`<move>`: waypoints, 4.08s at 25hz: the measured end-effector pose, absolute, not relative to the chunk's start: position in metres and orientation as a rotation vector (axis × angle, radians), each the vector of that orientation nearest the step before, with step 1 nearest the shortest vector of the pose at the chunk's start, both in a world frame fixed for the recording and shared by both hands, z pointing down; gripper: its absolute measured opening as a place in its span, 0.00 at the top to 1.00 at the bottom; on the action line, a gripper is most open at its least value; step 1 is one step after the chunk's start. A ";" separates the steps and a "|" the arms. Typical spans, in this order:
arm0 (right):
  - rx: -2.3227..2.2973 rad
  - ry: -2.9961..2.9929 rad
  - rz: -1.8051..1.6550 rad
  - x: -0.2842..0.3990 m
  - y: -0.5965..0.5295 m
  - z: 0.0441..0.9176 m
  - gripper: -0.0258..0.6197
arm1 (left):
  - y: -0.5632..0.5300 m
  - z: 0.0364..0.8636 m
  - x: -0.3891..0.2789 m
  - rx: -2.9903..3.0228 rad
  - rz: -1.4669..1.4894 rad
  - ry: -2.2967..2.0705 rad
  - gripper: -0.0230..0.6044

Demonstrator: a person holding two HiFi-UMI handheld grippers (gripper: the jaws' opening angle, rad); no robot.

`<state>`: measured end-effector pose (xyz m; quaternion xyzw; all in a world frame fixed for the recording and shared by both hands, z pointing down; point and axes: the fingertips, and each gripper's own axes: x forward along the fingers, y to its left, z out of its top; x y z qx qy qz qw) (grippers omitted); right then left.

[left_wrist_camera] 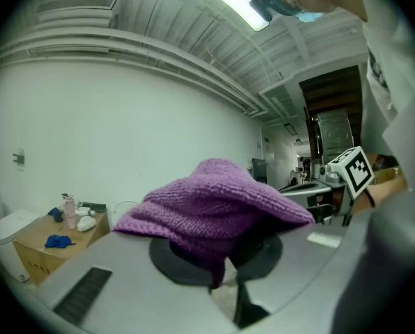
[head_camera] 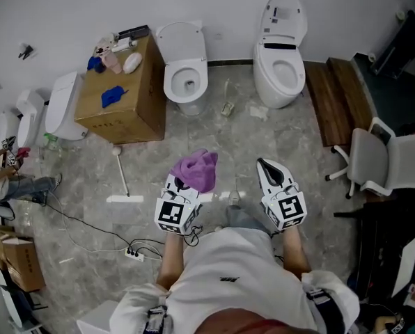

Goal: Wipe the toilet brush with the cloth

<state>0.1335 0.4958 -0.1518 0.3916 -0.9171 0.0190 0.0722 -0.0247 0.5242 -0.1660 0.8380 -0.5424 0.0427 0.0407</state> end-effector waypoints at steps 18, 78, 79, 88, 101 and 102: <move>1.066 -2.801 0.100 0.162 0.357 -0.145 0.97 | 0.394 -0.160 -0.001 2.502 0.173 -1.746 0.90; 0.911 -2.479 0.374 0.047 -0.124 0.118 0.97 | -0.105 0.101 -0.087 2.285 0.344 -1.520 0.90; 0.897 -2.474 0.388 0.047 -0.129 0.128 0.97 | -0.111 0.110 -0.086 2.275 0.349 -1.518 0.90; 0.779 -2.452 0.472 0.041 -0.181 0.228 0.97 | -0.168 0.206 -0.086 2.171 0.376 -1.521 0.90; 0.709 -2.408 0.560 0.033 -0.214 0.360 0.97 | -0.204 0.338 -0.080 2.088 0.423 -1.471 0.90; 0.706 -2.404 0.562 0.033 -0.215 0.369 0.97 | -0.205 0.346 -0.079 2.089 0.426 -1.466 0.90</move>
